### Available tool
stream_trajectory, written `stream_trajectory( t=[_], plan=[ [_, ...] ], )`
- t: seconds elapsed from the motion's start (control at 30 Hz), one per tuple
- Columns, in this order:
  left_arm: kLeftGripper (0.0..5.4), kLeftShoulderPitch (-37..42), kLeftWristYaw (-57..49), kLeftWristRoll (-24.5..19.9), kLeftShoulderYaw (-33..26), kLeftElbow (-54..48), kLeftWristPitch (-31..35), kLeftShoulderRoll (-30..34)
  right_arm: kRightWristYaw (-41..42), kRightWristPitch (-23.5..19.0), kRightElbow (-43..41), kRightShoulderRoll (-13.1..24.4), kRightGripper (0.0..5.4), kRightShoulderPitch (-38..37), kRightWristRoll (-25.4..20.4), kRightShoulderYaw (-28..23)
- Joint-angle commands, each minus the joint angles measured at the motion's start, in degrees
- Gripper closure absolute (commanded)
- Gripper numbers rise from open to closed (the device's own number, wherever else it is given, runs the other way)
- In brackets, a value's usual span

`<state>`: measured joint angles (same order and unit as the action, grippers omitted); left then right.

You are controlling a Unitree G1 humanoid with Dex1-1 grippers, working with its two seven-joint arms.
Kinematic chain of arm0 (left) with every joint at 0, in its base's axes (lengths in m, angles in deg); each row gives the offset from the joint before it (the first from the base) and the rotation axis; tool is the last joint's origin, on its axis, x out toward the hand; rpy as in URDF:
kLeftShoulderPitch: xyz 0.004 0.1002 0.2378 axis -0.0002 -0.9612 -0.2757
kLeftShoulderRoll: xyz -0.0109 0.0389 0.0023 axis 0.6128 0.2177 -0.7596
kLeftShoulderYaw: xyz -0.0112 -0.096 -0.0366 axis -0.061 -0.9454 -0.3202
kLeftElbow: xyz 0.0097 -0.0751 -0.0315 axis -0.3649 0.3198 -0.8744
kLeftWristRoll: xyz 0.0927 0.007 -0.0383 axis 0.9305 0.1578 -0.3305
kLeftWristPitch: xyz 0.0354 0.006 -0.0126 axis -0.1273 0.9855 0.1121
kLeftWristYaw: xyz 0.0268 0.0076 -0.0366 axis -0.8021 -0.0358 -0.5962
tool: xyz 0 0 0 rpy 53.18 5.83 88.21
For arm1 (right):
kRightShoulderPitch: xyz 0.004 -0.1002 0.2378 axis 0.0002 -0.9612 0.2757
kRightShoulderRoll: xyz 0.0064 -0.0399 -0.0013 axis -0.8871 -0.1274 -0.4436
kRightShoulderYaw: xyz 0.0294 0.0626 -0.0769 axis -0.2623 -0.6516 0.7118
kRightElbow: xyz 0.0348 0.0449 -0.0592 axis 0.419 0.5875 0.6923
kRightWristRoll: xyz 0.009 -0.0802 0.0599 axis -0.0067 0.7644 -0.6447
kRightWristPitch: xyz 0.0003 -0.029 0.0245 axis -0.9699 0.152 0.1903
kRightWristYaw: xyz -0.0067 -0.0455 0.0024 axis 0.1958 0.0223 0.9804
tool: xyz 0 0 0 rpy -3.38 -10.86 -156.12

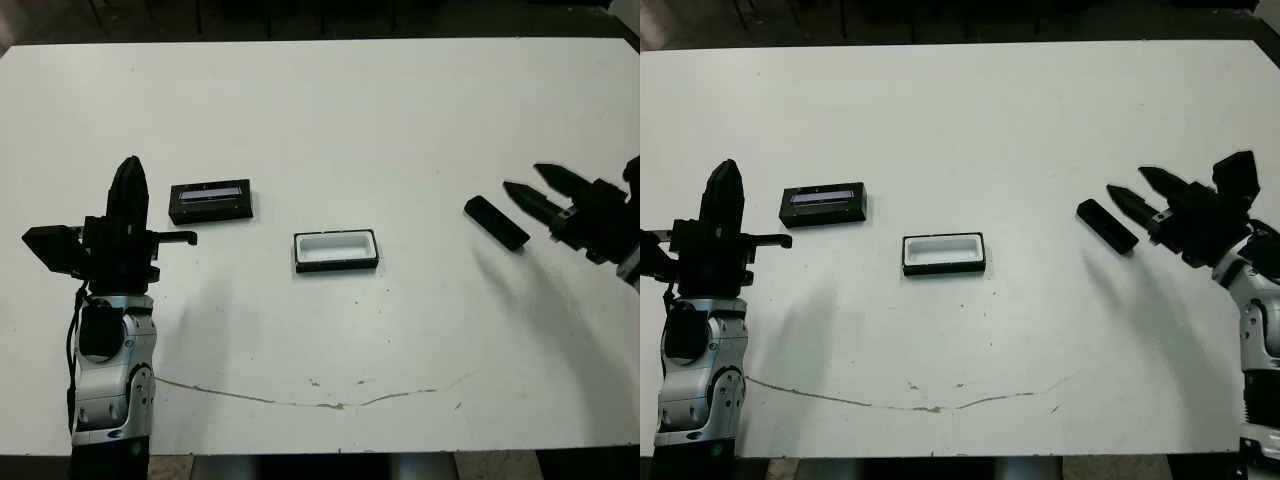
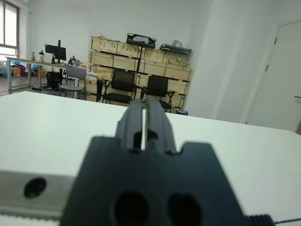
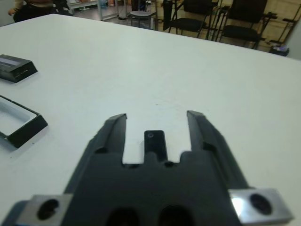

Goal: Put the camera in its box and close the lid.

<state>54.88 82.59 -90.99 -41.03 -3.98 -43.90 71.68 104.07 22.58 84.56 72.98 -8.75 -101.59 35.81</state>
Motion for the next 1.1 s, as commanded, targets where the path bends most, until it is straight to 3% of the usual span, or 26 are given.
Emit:
stream_trajectory(
  t=[0.03,0.43,1.1],
  plan=[
    [5.40,-0.41,0.83,-0.24,-0.58,1.85,-0.66,0.67,1.18,-2.32,1.71,0.93,2.03,0.88,-1.02,-0.11],
    [5.40,-1.72,0.92,-0.50,-0.57,1.08,-0.25,0.36,-0.18,-4.89,5.01,2.07,0.00,2.78,-0.28,-0.71],
    [5.40,-2.42,1.81,-1.10,-0.67,1.30,-0.71,0.47,3.24,-2.50,8.27,2.10,0.00,2.43,2.81,2.98]
  ],
)
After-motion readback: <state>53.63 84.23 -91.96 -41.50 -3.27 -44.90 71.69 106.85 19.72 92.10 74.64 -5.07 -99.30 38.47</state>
